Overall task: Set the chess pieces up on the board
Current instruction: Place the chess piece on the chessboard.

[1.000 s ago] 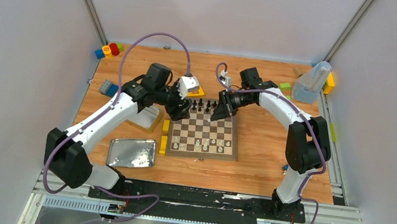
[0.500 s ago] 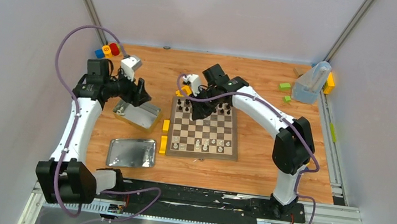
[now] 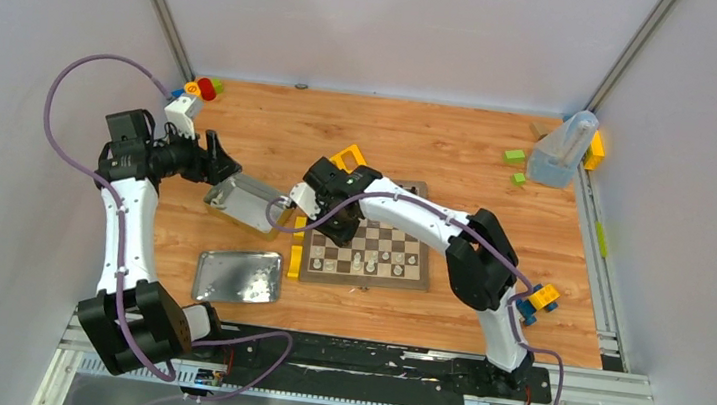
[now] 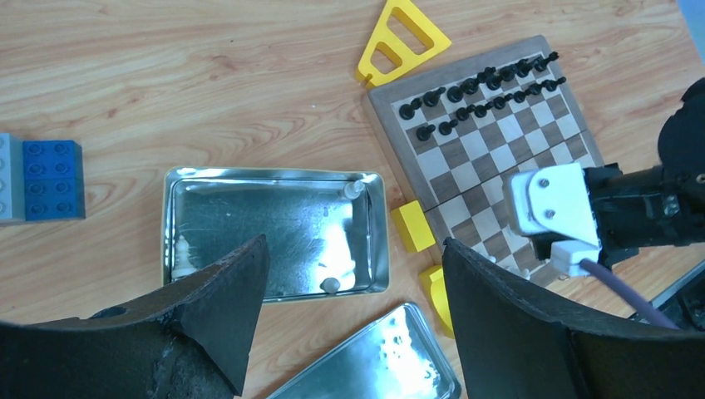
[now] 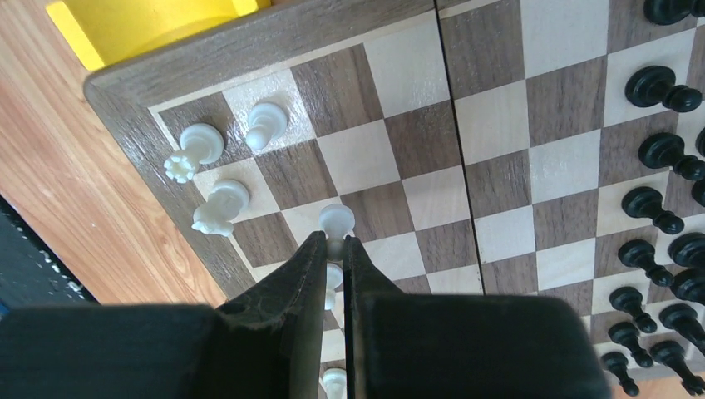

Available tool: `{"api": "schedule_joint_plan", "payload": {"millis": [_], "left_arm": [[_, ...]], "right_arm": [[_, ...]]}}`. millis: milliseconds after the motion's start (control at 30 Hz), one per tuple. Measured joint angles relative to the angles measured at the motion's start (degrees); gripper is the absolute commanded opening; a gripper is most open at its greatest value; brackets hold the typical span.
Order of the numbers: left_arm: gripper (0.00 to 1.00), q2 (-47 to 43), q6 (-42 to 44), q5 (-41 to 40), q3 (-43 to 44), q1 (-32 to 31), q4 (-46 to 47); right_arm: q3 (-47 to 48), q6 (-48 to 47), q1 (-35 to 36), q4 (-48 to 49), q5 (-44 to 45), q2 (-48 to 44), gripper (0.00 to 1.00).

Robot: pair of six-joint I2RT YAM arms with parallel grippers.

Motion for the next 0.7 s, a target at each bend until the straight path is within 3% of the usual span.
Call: {"api": "schedule_joint_plan", "payload": {"millis": [700], "left_arm": [[0.86, 1.3, -0.8, 2.9, 0.0, 0.8, 0.0]], "right_arm": [[-0.7, -2.1, 2.3, -3.0, 5.6, 1.4, 0.0]]}}
